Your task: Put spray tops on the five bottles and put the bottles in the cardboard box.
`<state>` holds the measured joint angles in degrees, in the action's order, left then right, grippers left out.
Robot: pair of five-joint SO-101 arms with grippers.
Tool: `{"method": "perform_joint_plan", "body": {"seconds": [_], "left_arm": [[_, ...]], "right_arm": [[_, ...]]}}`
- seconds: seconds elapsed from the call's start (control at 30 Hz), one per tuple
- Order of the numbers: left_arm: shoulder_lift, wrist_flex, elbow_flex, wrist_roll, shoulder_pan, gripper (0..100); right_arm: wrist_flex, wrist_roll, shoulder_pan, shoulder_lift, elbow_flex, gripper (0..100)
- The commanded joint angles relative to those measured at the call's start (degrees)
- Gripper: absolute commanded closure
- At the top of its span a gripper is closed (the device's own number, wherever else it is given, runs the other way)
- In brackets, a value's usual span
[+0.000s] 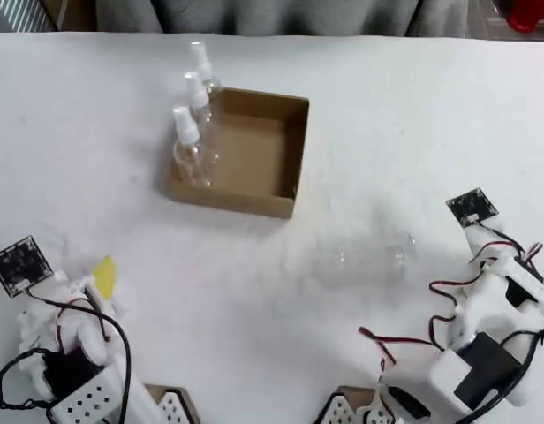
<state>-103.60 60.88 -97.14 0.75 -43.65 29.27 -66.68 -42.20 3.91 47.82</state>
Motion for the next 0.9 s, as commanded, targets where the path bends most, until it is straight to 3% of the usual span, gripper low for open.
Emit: {"method": "perform_joint_plan", "body": {"seconds": [0.0, 0.13, 0.53, 0.87], "left_arm": [[-0.7, 0.4, 0.1, 0.6, -0.7, 63], [-0.7, 0.4, 0.1, 0.6, -0.7, 63], [-0.7, 0.4, 0.1, 0.6, -0.7, 63], [-0.7, 0.5, 0.1, 0.6, -0.7, 63]], "right_arm": [[-3.4, -0.5, -0.4, -0.1, -3.3, 71.7], [-2.9, -0.5, 0.0, 2.2, -3.3, 71.7], [14.3, -0.9, -4.2, 15.4, -6.8, 71.9], [18.3, -0.7, -6.7, 17.2, -6.6, 71.9]]}}
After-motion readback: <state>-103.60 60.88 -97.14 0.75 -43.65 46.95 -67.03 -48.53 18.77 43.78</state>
